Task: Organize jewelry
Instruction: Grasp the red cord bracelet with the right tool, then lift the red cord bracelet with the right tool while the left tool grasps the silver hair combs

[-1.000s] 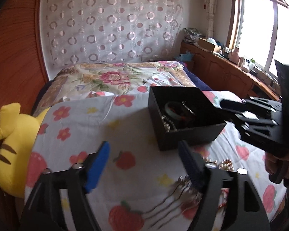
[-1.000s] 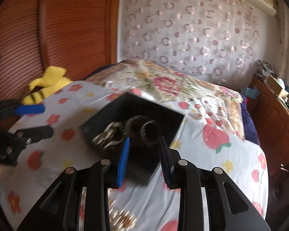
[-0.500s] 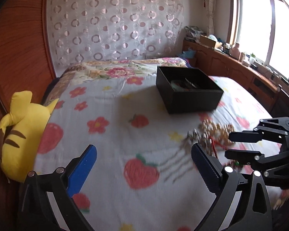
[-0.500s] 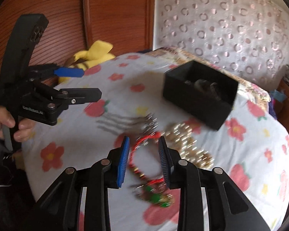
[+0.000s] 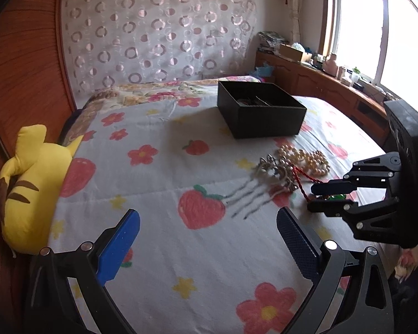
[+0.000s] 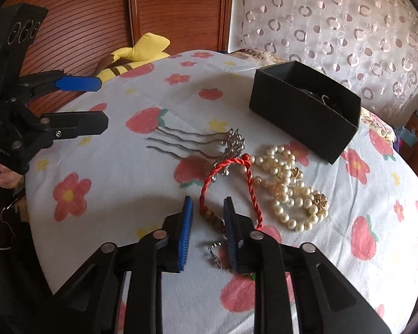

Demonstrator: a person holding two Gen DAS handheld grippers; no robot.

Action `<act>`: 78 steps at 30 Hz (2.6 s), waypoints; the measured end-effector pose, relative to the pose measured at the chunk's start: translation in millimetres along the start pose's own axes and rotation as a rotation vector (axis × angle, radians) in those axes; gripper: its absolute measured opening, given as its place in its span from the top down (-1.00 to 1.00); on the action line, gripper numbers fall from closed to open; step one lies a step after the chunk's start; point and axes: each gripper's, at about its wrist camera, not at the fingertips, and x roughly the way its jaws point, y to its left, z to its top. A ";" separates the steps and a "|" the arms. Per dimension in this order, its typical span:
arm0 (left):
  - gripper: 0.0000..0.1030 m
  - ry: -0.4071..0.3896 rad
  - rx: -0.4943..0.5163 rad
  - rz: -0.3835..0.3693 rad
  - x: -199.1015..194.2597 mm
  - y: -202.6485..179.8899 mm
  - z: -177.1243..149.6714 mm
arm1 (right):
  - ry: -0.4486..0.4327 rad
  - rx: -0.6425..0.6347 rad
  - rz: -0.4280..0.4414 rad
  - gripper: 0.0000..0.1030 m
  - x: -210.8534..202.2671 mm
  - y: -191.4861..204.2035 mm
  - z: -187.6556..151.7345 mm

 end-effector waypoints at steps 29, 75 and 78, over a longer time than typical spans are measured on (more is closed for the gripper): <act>-0.84 0.099 0.088 -0.078 47.0 -51.0 25.8 | -0.197 0.079 -0.083 0.84 -76.4 -40.2 -4.0; -0.01 0.078 0.166 -0.106 55.2 -73.0 71.2 | -0.218 0.109 -0.100 0.84 -74.0 -59.7 2.9; -0.01 0.048 0.155 -0.110 52.5 -71.3 83.8 | -0.227 0.101 -0.104 0.84 -75.1 -65.8 12.5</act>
